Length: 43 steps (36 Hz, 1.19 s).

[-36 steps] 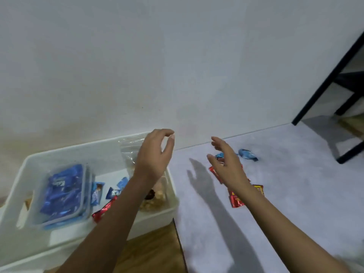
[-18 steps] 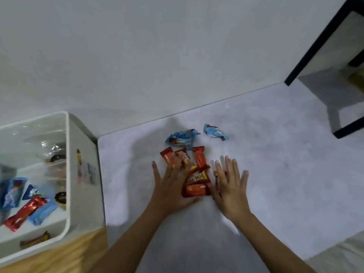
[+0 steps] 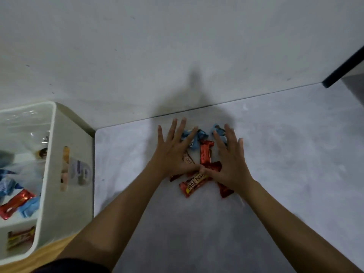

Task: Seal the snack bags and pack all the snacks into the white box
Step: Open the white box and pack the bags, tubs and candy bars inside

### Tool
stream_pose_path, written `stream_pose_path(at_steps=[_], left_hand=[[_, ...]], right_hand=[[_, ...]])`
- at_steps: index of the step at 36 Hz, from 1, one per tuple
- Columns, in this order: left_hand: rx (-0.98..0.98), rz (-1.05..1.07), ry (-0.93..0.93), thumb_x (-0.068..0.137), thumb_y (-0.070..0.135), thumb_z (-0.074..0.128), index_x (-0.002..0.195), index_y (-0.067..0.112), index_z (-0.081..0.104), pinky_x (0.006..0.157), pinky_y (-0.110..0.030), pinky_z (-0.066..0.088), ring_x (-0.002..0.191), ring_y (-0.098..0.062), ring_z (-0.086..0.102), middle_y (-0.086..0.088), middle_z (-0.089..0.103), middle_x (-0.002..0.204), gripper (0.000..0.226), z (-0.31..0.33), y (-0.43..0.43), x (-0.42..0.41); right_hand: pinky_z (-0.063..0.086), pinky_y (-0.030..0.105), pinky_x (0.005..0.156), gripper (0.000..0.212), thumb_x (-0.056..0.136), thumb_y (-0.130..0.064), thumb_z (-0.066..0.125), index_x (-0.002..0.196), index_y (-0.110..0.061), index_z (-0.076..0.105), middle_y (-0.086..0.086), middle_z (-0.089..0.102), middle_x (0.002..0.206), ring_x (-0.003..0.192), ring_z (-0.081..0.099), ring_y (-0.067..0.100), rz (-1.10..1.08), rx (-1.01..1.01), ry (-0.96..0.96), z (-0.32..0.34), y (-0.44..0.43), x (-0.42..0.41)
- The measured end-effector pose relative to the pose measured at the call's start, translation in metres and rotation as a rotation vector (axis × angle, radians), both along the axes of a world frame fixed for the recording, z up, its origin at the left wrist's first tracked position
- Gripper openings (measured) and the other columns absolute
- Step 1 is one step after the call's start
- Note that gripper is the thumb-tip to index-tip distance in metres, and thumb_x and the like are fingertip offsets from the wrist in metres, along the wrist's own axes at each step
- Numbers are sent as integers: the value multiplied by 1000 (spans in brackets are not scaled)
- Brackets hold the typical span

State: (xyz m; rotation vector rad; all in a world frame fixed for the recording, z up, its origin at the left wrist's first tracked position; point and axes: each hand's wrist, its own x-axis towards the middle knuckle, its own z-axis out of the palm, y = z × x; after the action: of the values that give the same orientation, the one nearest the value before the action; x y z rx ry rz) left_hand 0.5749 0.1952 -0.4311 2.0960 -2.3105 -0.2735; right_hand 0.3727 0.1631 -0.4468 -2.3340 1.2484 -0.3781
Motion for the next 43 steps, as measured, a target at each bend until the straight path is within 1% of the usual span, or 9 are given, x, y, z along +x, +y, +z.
stream_pose_path(at_steps=[6, 10, 16, 24, 29, 31, 34, 38, 43], left_hand=[[71, 13, 52, 62, 90, 18, 143, 38, -11, 115, -56, -4, 145, -22, -9, 1, -3, 159, 101, -4, 5, 13], [103, 51, 102, 61, 91, 14, 141, 37, -19, 116, -53, -10, 142, -17, -21, 7, -21, 153, 102, -4, 25, 10], [160, 85, 67, 49, 96, 30, 145, 26, -19, 110, -58, -18, 139, -23, -32, -2, -28, 153, 129, -1, 51, -12], [133, 155, 97, 51, 96, 30, 148, 21, -12, 109, -62, -16, 141, -28, -25, -9, -21, 156, 130, -6, 54, -23], [164, 193, 144, 54, 86, 28, 141, 28, -24, 111, -59, -15, 140, -23, -30, 0, -27, 154, 117, 0, 54, -15], [158, 222, 156, 56, 82, 26, 143, 29, -20, 112, -57, -16, 141, -22, -28, 2, -24, 155, 112, 2, 53, -11], [137, 265, 132, 66, 74, 21, 145, 28, -16, 110, -59, -16, 142, -25, -25, 0, -20, 156, 98, 0, 53, -13], [26, 376, 179, 80, 56, 29, 148, 31, 3, 110, -67, 4, 145, -32, -3, -6, 4, 158, 77, -9, 57, -24], [7, 372, 136, 73, 83, 26, 146, 40, 8, 110, -63, 6, 145, -31, 4, -3, 8, 158, 87, -14, 60, -25]], right_hand=[[2, 59, 115, 113, 59, -91, 37, 147, -36, -8, 7, -9, 158, 146, -8, 26, 52, -36, 84, 2, 4, -1], [0, 57, 115, 112, 61, -91, 36, 148, -31, 0, 9, -6, 158, 146, -8, 27, 61, -40, 74, 3, 14, -6], [1, 59, 113, 88, 77, -82, 20, 147, -33, -3, 8, -5, 158, 145, -13, 24, -2, -42, 122, -5, 9, -4], [1, 60, 110, 58, 93, -56, 24, 146, -31, 18, 6, 9, 158, 145, -4, 29, 17, -104, 49, -4, -21, 11], [22, 66, 104, 44, 94, -34, 33, 137, -31, 40, 5, 29, 153, 141, 17, 36, 97, -137, 88, -5, -34, 16], [33, 61, 101, 40, 93, -37, 37, 130, -29, 51, 6, 39, 147, 136, 29, 37, 81, -171, 82, -4, -36, 16], [34, 53, 101, 49, 89, -55, 39, 124, -28, 58, 5, 44, 143, 136, 31, 36, 54, -177, 64, -5, -33, 19], [34, 57, 103, 58, 81, -66, 44, 120, -26, 61, 6, 47, 141, 136, 30, 40, 42, -211, 95, -10, -26, 23], [36, 55, 104, 62, 74, -71, 51, 115, -25, 63, 6, 49, 139, 133, 36, 40, 63, -260, 116, -13, -27, 22]])
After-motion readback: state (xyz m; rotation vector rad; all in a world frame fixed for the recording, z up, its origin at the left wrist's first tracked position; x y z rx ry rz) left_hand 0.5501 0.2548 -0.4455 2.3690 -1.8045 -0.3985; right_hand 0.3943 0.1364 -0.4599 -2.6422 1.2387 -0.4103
